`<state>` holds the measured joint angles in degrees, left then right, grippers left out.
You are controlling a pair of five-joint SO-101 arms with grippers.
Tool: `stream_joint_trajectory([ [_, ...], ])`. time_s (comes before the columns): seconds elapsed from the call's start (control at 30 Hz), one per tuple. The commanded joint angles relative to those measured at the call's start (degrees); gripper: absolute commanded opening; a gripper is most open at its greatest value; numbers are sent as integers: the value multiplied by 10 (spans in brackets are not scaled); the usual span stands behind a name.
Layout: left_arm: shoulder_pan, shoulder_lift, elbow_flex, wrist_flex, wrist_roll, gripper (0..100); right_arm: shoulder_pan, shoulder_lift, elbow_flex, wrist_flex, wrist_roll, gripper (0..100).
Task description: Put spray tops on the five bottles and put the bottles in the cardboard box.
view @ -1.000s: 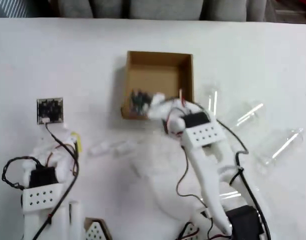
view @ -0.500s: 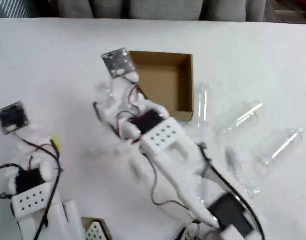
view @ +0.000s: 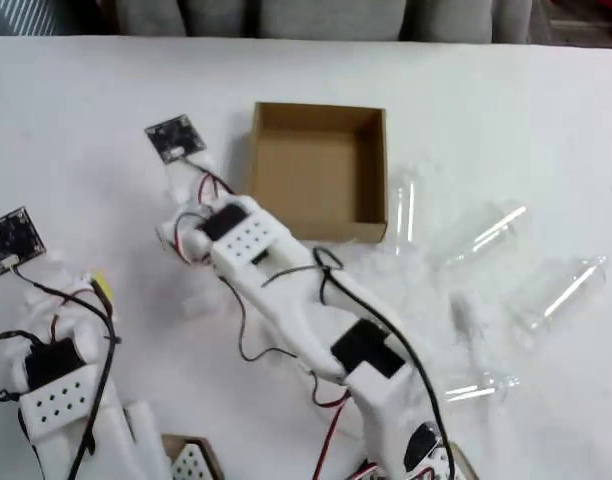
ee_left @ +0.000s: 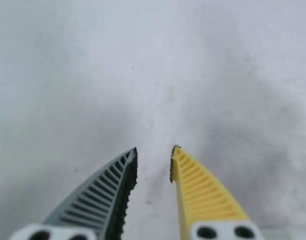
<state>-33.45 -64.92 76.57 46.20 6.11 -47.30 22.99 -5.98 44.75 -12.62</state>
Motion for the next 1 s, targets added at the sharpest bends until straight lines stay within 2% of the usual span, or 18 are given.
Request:
stream_joint_trajectory([
  [0.0,-5,2,-34,-11,6,133,3,-13,-93,108,16,289],
  [0.17,11,2,-33,-10,4,133,32,-60,-207,319,25,210],
  [0.27,38,2,-35,5,4,133,56,-94,-257,420,87,150],
  [0.4,77,2,-44,10,7,133,97,-136,-259,535,118,6],
  [0.43,88,2,-54,18,8,133,110,-145,-241,544,120,21],
  [0.67,175,3,-129,92,42,133,212,-245,15,471,142,17],
  [0.8,194,3,-138,84,44,133,246,-332,154,400,172,17],
  [0.97,196,4,-148,59,65,133,247,-421,316,296,175,17],
])
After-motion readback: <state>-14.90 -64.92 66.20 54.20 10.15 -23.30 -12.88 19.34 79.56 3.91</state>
